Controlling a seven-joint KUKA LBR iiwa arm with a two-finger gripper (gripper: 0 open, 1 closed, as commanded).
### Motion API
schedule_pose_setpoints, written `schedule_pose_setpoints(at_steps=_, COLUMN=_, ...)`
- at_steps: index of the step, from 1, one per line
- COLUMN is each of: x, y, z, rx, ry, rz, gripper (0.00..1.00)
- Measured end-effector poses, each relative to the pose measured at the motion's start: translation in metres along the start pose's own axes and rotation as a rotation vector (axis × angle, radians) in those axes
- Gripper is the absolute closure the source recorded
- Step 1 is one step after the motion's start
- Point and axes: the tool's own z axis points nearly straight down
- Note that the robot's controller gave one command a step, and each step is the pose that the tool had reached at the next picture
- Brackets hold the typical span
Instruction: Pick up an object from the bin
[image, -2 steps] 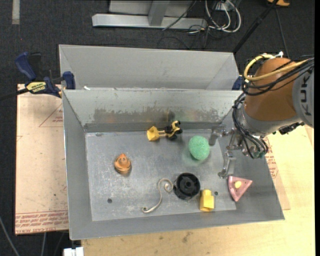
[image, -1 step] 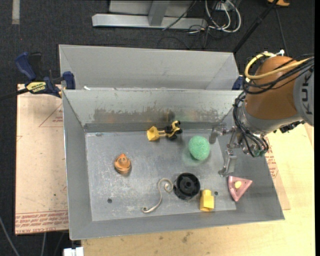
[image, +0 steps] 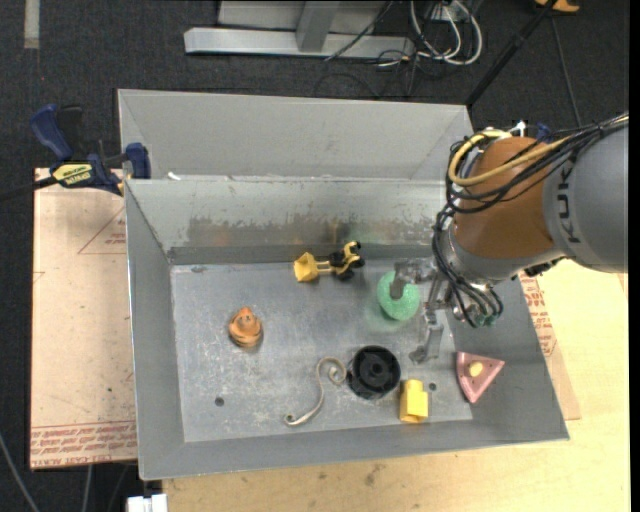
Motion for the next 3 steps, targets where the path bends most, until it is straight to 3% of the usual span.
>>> schedule_pose_setpoints(at_steps=1, x=0.033, y=0.003, z=0.047, rx=-0.003, ry=0.007, rz=0.089, gripper=0.0)
schedule_pose_setpoints(at_steps=2, x=0.035, y=0.009, z=0.056, rx=-0.003, ry=0.01, rz=0.092, gripper=0.0)
schedule_pose_setpoints(at_steps=3, x=0.054, y=-0.001, z=0.058, rx=-0.003, ry=0.006, rz=0.122, gripper=0.0)
